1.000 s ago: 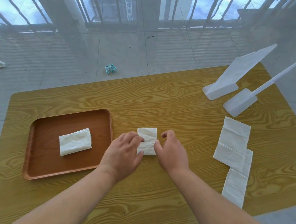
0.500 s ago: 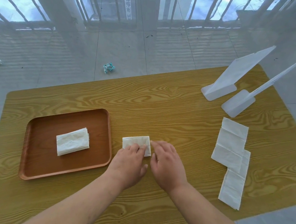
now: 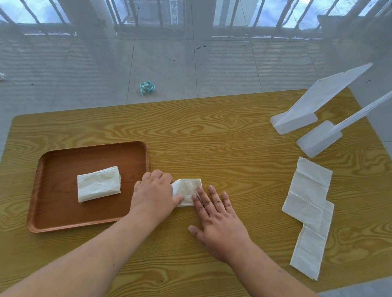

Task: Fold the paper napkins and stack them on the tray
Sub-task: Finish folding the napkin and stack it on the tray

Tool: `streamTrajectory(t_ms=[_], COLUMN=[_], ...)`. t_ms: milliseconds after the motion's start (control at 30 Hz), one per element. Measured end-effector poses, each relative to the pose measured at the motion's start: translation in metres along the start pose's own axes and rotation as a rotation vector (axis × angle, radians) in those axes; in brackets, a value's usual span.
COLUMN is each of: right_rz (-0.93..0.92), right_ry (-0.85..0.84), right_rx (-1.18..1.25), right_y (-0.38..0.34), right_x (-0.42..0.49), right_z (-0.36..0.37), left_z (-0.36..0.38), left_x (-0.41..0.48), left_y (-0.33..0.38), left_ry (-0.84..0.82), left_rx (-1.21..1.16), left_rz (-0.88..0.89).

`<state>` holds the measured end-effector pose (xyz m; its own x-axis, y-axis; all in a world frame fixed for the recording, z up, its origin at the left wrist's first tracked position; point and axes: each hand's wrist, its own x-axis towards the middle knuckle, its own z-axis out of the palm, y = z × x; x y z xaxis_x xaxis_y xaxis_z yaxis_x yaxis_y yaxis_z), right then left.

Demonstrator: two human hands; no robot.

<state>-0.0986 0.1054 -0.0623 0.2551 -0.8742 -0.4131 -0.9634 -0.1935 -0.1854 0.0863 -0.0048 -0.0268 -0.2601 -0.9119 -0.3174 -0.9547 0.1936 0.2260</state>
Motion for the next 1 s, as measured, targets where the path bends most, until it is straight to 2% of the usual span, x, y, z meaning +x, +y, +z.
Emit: streamTrajectory(t_ms=[167, 233, 333, 400, 467, 533, 600, 667, 733, 800, 1000], right_rz=[0.021, 0.054, 0.156, 0.241, 0.307, 0.36, 0.408, 0.43, 0.397, 0.389, 0.362], right_ry=[0.04, 0.132, 0.331, 0.374, 0.348, 0.278, 0.146, -0.019, -0.113, -0.116, -0.04], right_rx=[0.089, 0.277, 0.572, 0.755, 0.98, 1.213, 1.479, 1.634, 1.64, 1.554, 1.103], right_y=[-0.003, -0.006, -0.012, -0.019, -0.03, -0.041, -0.055, -0.072, -0.09, -0.112, -0.156], right_x=[-0.001, -0.001, 0.004, 0.013, 0.027, 0.045, 0.064, 0.081, 0.097, 0.115, 0.163], right_z=[-0.006, -0.013, -0.032, -0.046, -0.06, -0.072, -0.081, -0.086, -0.089, -0.092, -0.094], left_z=[-0.002, -0.002, -0.006, -0.01, -0.017, -0.026, -0.036, -0.046, -0.052, -0.054, -0.048], left_x=[-0.004, -0.009, -0.016, -0.019, -0.021, -0.021, -0.022, -0.025, -0.027, -0.03, -0.035], left_y=[0.008, 0.009, 0.005, -0.002, -0.013, -0.028, -0.049, -0.074, -0.1, -0.127, -0.19], left_ry=[-0.028, -0.031, 0.071, 0.124, 0.135, 0.129, 0.138, 0.15, 0.135, 0.134, 0.193], left_rx=[-0.374, -0.507, -0.549, -0.602, -0.736, -0.973, -1.218, -1.391, -1.537, -1.536, -0.922], left_rz=[0.009, 0.039, 0.11, 0.125, 0.064, -0.049, -0.173, -0.281, -0.365, -0.417, -0.473])
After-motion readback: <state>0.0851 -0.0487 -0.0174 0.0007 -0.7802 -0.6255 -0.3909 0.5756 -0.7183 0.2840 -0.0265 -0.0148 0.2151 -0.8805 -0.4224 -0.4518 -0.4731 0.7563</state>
